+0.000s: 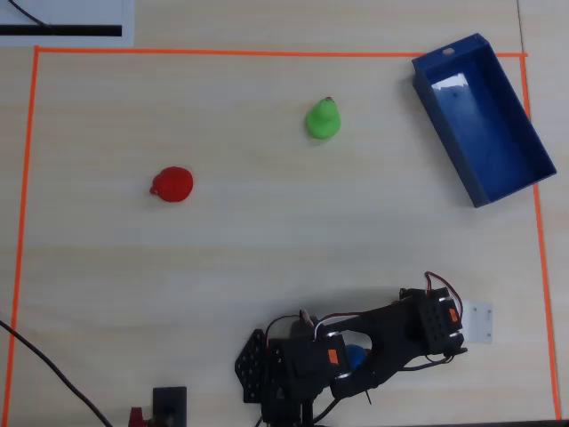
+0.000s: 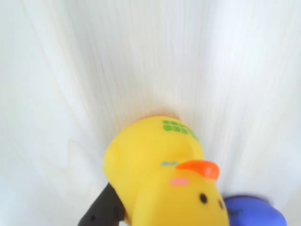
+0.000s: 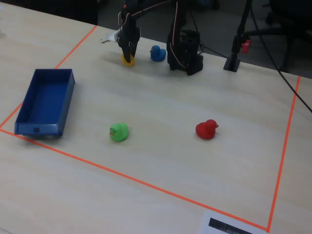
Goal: Grasp yellow duck and put it into box.
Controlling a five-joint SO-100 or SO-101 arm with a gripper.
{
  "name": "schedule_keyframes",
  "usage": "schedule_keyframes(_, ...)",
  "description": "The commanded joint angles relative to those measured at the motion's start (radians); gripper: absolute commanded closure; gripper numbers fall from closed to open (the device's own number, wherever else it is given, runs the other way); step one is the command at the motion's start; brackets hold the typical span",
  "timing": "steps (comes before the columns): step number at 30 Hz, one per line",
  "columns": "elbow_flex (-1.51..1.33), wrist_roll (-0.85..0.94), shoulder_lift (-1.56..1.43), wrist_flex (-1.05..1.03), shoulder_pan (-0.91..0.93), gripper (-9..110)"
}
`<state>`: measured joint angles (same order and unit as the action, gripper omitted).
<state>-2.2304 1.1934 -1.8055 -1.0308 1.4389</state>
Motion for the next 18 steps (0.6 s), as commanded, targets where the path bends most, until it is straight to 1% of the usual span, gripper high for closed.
schedule_keyframes(1,0.055,0.012,-0.006,0.020,0.011,101)
schedule_keyframes(5,0.132,0.008,-0.017,-0.058,0.020,101)
schedule_keyframes(9,0.276,-0.189,-0.043,-0.089,-0.038,101)
schedule_keyframes(13,0.462,-0.383,-0.058,-0.103,-0.179,101)
schedule_keyframes(18,0.609,-0.492,-0.037,0.029,-0.414,101)
